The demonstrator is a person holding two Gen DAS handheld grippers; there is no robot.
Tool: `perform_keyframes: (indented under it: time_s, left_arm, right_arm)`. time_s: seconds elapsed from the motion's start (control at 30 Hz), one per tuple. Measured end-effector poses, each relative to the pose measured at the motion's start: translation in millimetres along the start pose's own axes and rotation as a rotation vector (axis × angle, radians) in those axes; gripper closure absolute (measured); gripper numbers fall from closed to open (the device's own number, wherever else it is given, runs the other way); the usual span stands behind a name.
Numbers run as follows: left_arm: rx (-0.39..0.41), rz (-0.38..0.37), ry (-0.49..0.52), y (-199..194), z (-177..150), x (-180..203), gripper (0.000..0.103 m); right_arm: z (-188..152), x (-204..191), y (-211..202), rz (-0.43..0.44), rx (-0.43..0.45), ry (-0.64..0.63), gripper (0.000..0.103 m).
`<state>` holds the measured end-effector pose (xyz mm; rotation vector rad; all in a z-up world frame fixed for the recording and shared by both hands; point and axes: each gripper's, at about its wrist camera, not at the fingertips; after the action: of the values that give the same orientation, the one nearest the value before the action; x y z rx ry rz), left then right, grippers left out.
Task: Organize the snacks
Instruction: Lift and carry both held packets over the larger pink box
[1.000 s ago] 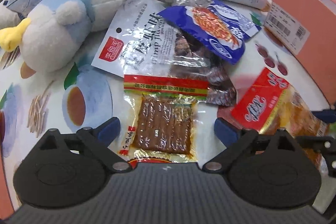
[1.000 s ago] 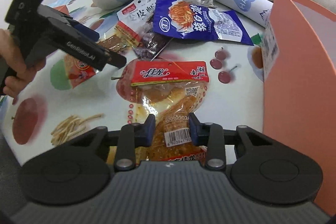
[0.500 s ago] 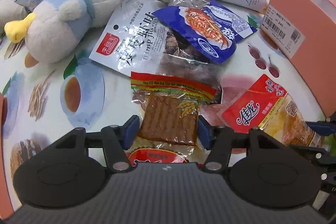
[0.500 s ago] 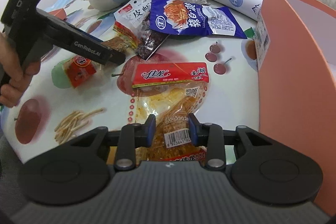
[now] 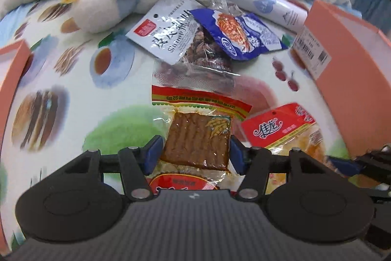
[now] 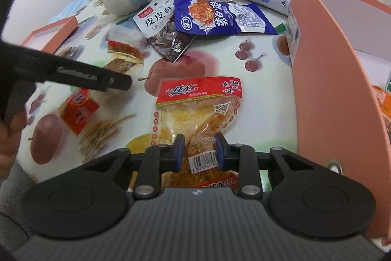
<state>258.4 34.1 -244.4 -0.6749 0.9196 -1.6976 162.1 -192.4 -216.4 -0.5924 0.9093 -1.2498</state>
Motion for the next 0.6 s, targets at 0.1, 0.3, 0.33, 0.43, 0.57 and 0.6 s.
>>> perform_keyframes:
  time_s: [0.1,0.3,0.33,0.43,0.57,0.6]
  left_arm:
    - [0.017,-0.010,-0.076,-15.7,-9.0,1.6,0.040]
    - [0.041,-0.003,-0.126,-47.8,-16.7,6.7,0.040]
    - [0.049,0.000,-0.134,-53.8,-15.6,5.0,0.039]
    - [0.072,0.024,-0.156,-72.6,-10.0,1.6,0.039]
    - [0.094,0.019,-0.182,-95.0,-0.1,3.3,0.039]
    - [0.103,0.019,-0.184,-99.9,2.3,4.2,0.039]
  right_arm:
    - [-3.3,1.3,-6.3,-0.003,0.005,0.017,0.076]
    - [1.4,-1.8,-26.8,0.012,0.033,0.040,0.078]
    - [4.2,-2.8,-31.3,0.018,0.041,0.044,0.078]
    - [13.8,-5.8,-46.0,0.032,0.069,0.052,0.078]
    - [29.7,-7.7,-69.4,0.058,0.118,0.069,0.078]
    - [33.5,-7.9,-74.8,0.062,0.130,0.072,0.078]
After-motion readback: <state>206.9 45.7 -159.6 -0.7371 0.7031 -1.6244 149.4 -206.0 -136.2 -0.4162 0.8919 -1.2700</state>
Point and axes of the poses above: each gripper's, at about its wrist camera, not at the fingertips, and y roughly the way its jaws point, x to its right, z to its top, and after that the axes turned 13 degrees about y, right-handed
